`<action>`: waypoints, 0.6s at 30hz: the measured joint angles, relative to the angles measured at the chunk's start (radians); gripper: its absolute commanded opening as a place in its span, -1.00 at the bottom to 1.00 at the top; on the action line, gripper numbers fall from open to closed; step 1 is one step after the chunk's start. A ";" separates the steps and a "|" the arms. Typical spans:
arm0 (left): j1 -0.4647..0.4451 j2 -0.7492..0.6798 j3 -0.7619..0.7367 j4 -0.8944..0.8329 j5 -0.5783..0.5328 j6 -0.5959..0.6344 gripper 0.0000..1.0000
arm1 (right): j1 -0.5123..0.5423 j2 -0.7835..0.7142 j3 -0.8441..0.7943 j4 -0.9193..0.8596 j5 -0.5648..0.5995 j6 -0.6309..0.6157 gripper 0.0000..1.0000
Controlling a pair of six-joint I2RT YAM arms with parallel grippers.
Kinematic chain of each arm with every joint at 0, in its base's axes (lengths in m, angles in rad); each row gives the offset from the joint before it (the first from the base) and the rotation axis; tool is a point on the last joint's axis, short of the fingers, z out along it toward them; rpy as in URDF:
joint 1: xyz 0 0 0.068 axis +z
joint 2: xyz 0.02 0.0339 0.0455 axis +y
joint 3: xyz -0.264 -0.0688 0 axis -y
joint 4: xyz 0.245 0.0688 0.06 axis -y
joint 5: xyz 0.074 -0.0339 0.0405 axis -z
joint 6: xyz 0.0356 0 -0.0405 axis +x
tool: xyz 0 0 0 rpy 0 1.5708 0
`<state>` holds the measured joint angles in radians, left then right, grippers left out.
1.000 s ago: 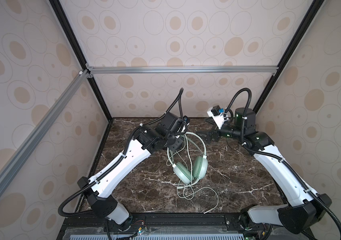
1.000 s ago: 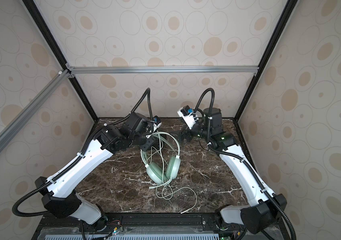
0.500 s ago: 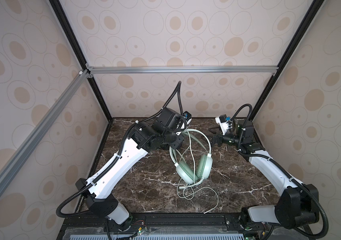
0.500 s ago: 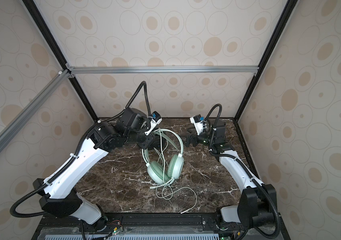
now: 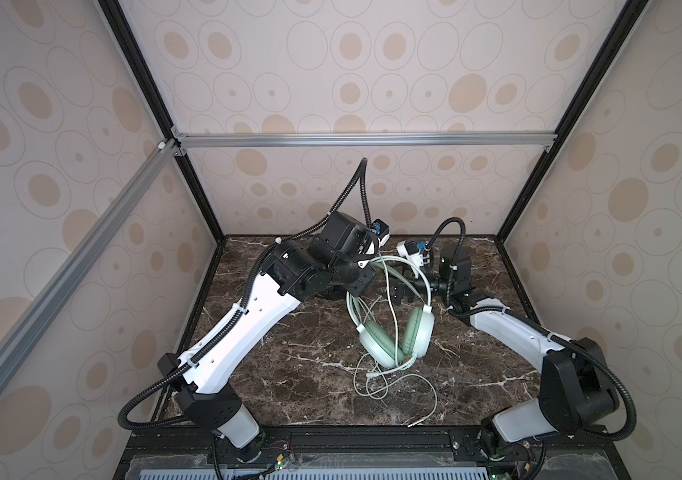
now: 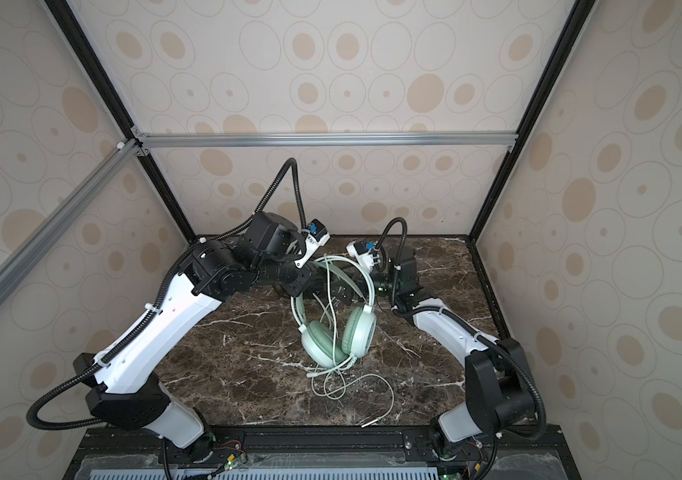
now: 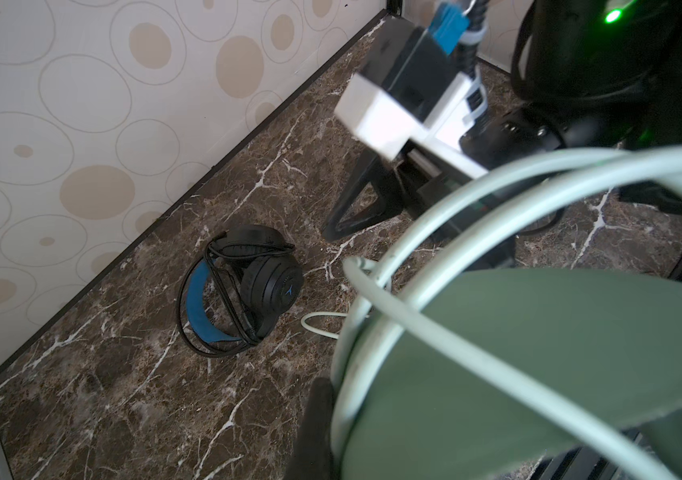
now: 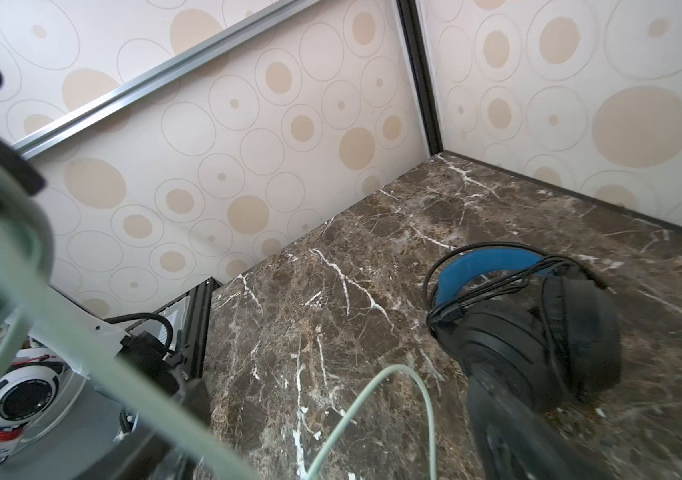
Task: Wrap the headphones
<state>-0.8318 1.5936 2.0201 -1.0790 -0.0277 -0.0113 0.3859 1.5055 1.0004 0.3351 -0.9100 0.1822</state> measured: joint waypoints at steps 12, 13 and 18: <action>-0.006 -0.036 -0.080 0.049 -0.010 -0.029 -1.00 | -0.012 -0.025 0.037 -0.037 0.134 -0.017 -0.85; -0.006 -0.047 -0.102 0.055 -0.015 -0.031 -1.00 | -0.017 -0.037 0.053 -0.069 0.173 -0.034 -0.90; -0.006 -0.104 -0.219 0.092 -0.048 -0.048 -1.00 | -0.028 -0.087 0.165 -0.201 0.385 -0.117 -0.96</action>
<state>-0.8379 1.4895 1.8008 -0.9871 -0.0753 -0.0597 0.3576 1.4181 1.1652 0.1341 -0.5251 0.0650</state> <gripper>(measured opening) 0.067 0.055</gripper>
